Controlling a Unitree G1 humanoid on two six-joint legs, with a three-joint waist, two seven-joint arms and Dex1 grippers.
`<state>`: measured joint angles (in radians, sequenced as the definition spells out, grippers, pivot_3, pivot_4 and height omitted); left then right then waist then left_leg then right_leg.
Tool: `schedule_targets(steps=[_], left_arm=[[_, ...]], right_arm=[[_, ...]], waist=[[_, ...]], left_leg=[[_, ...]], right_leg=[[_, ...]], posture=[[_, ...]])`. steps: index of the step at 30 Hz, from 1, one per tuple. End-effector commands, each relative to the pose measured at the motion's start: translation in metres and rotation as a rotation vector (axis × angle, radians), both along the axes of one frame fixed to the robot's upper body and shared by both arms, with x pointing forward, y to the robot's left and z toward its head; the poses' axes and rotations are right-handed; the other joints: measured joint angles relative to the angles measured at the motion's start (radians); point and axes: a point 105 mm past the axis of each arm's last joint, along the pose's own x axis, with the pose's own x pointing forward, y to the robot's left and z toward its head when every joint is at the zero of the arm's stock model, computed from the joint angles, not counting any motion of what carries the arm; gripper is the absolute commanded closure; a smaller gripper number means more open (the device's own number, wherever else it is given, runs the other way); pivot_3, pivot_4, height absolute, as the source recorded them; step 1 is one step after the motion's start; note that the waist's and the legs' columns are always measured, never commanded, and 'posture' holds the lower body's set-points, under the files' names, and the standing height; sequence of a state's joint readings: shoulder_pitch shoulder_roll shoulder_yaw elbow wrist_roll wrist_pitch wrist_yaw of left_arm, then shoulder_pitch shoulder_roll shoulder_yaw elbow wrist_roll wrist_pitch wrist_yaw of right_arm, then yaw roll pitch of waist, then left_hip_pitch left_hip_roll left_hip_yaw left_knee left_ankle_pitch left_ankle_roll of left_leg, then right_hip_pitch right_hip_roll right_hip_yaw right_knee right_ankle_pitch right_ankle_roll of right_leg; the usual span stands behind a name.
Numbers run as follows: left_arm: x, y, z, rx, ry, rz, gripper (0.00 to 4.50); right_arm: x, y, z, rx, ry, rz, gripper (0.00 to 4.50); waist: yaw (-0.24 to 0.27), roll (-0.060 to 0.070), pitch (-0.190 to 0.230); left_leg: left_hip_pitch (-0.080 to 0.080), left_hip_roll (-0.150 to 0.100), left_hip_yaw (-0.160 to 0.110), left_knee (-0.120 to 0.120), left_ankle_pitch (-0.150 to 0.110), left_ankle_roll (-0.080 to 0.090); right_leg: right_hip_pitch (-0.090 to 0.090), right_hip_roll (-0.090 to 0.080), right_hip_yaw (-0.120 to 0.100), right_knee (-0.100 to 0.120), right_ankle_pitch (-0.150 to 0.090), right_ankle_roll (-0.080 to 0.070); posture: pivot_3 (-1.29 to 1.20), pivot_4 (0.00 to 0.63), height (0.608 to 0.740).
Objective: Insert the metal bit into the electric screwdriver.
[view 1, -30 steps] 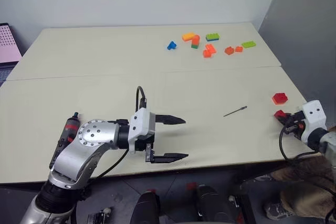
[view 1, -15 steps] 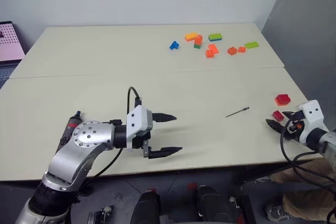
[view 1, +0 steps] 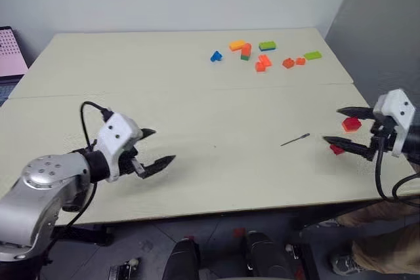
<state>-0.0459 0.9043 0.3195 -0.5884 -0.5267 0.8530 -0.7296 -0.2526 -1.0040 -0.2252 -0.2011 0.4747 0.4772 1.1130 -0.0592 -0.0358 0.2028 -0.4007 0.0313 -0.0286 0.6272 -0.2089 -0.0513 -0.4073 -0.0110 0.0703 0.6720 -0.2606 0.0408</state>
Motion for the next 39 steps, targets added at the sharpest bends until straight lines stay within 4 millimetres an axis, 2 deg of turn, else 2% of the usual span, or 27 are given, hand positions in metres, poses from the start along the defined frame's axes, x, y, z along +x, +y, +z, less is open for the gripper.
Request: schedule_targets(steps=[1, 3, 7, 10, 14, 18, 22, 29, 30, 39], left_arm=[[0.002, 0.028, 0.022, 0.011, -0.045, 0.163, 0.0], [0.001, 0.036, 0.025, 0.022, -0.038, 0.202, 0.0], [-0.002, 0.075, 0.031, 0.098, -0.029, 0.411, 0.0], [-0.007, 0.093, 0.03, 0.149, 0.004, 0.505, 0.0], [-0.01, 0.115, 0.032, 0.109, 0.046, 0.617, 0.0], [-0.012, 0.122, 0.029, 0.137, 0.083, 0.64, 0.0], [-0.012, 0.128, 0.027, 0.127, 0.1, 0.684, 0.0], [-0.009, 0.127, 0.026, 0.128, 0.113, 0.69, 0.0], [-0.009, 0.128, 0.026, 0.13, 0.113, 0.691, 0.0], [-0.002, 0.124, 0.018, 0.103, 0.154, 0.716, 0.0]], right_arm=[[-0.001, 0.027, 0.014, -0.002, -0.015, 0.154, 0.17], [0.001, 0.037, 0.017, 0.007, -0.017, 0.212, 0.17], [0.005, 0.065, 0.02, 0.034, -0.005, 0.358, 0.17], [0.006, 0.076, 0.024, 0.056, 0.002, 0.424, 0.17], [0.003, 0.093, 0.031, 0.092, -0.016, 0.537, 0.17], [0.003, 0.098, 0.031, 0.075, -0.033, 0.586, 0.17], [0.001, 0.104, 0.041, 0.102, -0.055, 0.626, 0.17], [-0.006, 0.114, 0.048, 0.14, -0.068, 0.681, 0.17], [-0.006, 0.115, 0.048, 0.141, -0.07, 0.683, 0.17], [-0.007, 0.121, 0.042, 0.138, -0.073, 0.691, 0.17]], waist=[[0.003, 0.0, 0.0], [0.002, -0.003, 0.002], [0.002, -0.003, 0.002], [0.001, -0.003, 0.002], [0.002, -0.003, 0.002], [0.006, -0.003, 0.002], [0.005, -0.003, 0.002], [0.003, -0.003, 0.002], [0.003, -0.003, 0.002], [0.003, -0.003, 0.002]], left_leg=[[0.0, -0.001, 0.0, 0.0, 0.0, 0.0], [-0.001, -0.001, 0.001, 0.0, 0.0, 0.0], [-0.001, -0.001, 0.0, -0.002, 0.0, 0.0], [-0.001, 0.0, 0.0, -0.003, 0.0, 0.0], [-0.002, 0.0, 0.0, -0.005, 0.0, 0.0], [-0.003, 0.0, 0.0, -0.005, -0.001, 0.0], [-0.004, -0.001, 0.0, -0.004, -0.001, 0.0], [-0.003, 0.0, 0.0, -0.004, -0.001, 0.0], [-0.003, 0.0, 0.0, -0.004, -0.001, 0.0], [-0.003, 0.0, 0.0, -0.004, -0.001, 0.0]], right_leg=[[0.0, -0.001, 0.0, 0.0, 0.0, 0.0], [-0.001, -0.002, 0.0, -0.001, 0.0, 0.0], [-0.001, -0.002, -0.001, -0.002, 0.0, 0.0], [-0.001, -0.001, -0.001, -0.004, 0.0, 0.0], [-0.001, -0.001, -0.002, -0.007, 0.001, 0.001], [-0.001, -0.002, -0.003, -0.008, 0.001, 0.001], [-0.001, -0.003, -0.003, -0.008, 0.001, 0.001], [-0.001, -0.003, -0.004, -0.007, 0.002, 0.002], [-0.001, -0.003, -0.004, -0.008, 0.004, 0.006], [-0.001, -0.003, -0.004, -0.007, 0.004, 0.006]], posture=[[0.0, 0.15, 0.74], [0.0, 0.15, 0.74], [0.0, 0.15, 0.74], [0.0, 0.15, 0.74], [0.0, 0.15, 0.74], [0.0, 0.15, 0.74], [0.0, 0.15, 0.74], [0.0, 0.15, 0.74], [0.0, 0.15, 0.74], [0.0, 0.15, 0.74]])
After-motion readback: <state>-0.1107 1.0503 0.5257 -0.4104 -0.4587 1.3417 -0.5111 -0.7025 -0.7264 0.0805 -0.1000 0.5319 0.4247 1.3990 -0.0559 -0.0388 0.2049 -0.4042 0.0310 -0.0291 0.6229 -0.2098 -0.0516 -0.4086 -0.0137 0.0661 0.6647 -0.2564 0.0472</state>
